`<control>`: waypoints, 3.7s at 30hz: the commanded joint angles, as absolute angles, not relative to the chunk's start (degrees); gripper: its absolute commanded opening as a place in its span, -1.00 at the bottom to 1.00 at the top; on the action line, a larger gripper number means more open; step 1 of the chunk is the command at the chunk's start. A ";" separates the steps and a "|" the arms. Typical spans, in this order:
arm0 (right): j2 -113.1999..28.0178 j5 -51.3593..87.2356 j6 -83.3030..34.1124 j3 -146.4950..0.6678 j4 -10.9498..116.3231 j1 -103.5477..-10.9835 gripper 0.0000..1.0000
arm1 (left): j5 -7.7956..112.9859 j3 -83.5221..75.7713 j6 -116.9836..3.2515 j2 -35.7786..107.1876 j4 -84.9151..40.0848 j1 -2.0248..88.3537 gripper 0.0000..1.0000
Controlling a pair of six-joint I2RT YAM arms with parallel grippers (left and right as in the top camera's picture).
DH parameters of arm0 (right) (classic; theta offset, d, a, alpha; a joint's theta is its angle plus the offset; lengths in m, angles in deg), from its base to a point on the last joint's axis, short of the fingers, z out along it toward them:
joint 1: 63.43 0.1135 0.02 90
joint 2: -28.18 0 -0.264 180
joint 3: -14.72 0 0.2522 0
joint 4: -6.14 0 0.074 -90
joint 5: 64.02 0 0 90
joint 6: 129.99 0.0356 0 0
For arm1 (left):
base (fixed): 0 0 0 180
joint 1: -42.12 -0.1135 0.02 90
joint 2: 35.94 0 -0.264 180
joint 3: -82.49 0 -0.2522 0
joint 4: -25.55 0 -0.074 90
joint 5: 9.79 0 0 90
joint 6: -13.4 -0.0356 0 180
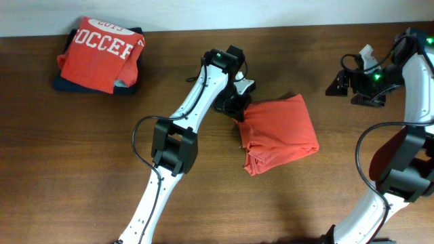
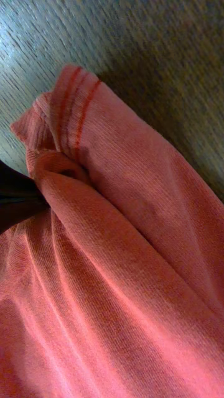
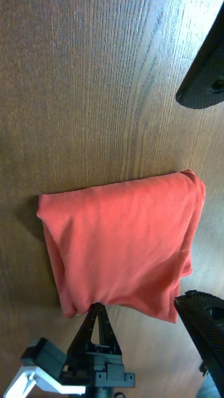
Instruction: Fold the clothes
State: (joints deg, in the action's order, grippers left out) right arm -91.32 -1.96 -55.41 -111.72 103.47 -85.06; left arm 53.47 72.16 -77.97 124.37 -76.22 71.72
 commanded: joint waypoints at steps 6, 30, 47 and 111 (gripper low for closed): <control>-90.18 -1.81 -55.63 -112.40 103.47 -85.25 0.97 | 53.84 77.85 -79.19 119.91 -78.12 72.75 -0.99; -90.18 -1.81 -55.63 -112.40 103.47 -85.25 0.97 | 45.01 75.01 -79.24 116.80 -84.96 79.59 -1.00; -90.18 -1.81 -55.63 -112.40 103.47 -85.25 0.97 | 45.47 53.04 -85.84 116.83 -84.39 82.10 -0.99; -90.18 -1.81 -55.63 -112.40 103.47 -85.25 0.97 | 72.77 38.05 -90.45 102.93 -46.38 78.32 0.83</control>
